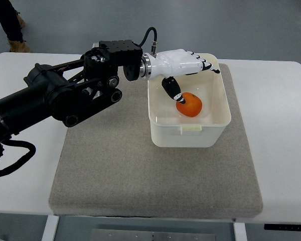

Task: Put orange in box with left hand

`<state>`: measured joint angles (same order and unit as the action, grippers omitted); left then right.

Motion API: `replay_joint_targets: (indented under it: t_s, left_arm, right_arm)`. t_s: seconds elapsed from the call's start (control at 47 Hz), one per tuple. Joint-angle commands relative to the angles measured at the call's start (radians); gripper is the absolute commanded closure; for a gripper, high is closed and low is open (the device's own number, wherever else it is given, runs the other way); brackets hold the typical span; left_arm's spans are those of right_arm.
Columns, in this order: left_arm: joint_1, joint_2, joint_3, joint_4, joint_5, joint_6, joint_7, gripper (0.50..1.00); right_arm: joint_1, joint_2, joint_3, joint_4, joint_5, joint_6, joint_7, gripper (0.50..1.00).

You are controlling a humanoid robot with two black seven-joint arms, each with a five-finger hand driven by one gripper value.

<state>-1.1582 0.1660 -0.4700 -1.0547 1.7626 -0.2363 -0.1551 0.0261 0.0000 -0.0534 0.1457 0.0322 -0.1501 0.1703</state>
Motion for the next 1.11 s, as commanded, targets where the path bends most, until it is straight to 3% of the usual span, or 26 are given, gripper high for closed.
replay_joint_targets:
  t_s: [0.0,0.106,0.277,0.596,0.957,1.085]
  left_arm:
    - [-0.001,0.01,-0.001,-0.001,-0.058,0.002,0.0,0.536]
    - [-0.001,0.027,-0.021,0.001,-0.175,0.032,-0.001,0.536]
    - [0.0,0.078,-0.022,0.002,-0.524,0.163,-0.001,0.508]
    - [0.074,0.141,-0.032,0.025,-0.997,0.278,-0.017,0.508]
    - [0.169,0.199,-0.07,0.145,-1.359,0.255,-0.018,0.508]
    - [0.196,0.221,-0.088,0.153,-1.424,0.175,-0.014,0.506]
  right_arm:
    - [0.0,0.0,0.0,0.0,0.0,0.0,0.0,0.574]
    - [0.0,0.0,0.0,0.0,0.0,0.0,0.0,0.574]
    - [0.0,0.0,0.0,0.0,0.0,0.0,0.0,0.574]
    - [0.0,0.0,0.0,0.0,0.0,0.0,0.0,0.574]
    - [0.0,0.0,0.0,0.0,0.0,0.0,0.0,0.574]
    - [0.0,0.0,0.0,0.0,0.0,0.0,0.0,0.574]
